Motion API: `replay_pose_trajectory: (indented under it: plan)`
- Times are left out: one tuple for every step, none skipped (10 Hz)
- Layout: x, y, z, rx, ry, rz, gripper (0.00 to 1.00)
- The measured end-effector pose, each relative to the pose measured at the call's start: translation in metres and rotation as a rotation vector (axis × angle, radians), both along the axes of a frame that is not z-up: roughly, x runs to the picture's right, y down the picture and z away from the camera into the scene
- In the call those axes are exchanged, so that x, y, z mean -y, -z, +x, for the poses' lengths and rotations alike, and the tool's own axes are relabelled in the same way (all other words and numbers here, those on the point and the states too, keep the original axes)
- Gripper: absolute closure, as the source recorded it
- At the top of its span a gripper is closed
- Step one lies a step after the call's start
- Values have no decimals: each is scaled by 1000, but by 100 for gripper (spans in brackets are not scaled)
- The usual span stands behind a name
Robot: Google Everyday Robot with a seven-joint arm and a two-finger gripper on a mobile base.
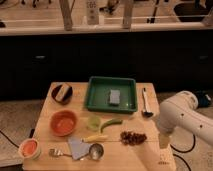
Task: Place grapes in red bowl
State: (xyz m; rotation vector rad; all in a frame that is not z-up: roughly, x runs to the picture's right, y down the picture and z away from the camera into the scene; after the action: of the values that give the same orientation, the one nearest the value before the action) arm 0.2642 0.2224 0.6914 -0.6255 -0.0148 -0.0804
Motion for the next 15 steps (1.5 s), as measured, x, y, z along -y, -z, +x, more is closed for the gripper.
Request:
replay_pose_trajectory:
  plan:
    - [-3, -3, -2, 8, 3, 0, 20]
    - [-5, -6, -5, 13, 6, 0, 20]
    - [-8, -7, -6, 17, 7, -1, 20]
    - [-14, -11, -8, 21, 7, -2, 20]
    - [-17, -14, -8, 25, 10, -1, 20]
    - [-21, -16, -11, 34, 11, -3, 20]
    - [-25, -17, -13, 39, 12, -4, 20]
    - [-27, -19, -14, 44, 15, -4, 20]
    - [-29, -21, -16, 49, 18, -4, 20]
    - [-31, -23, -20, 57, 22, -6, 20]
    - [-35, -26, -22, 64, 25, -8, 20]
    - [-39, -29, -24, 70, 29, -9, 20]
    - [-41, -31, -25, 74, 33, -9, 20]
    - [-42, -32, -28, 79, 38, -10, 20]
    - [-43, -33, -30, 86, 45, -11, 20]
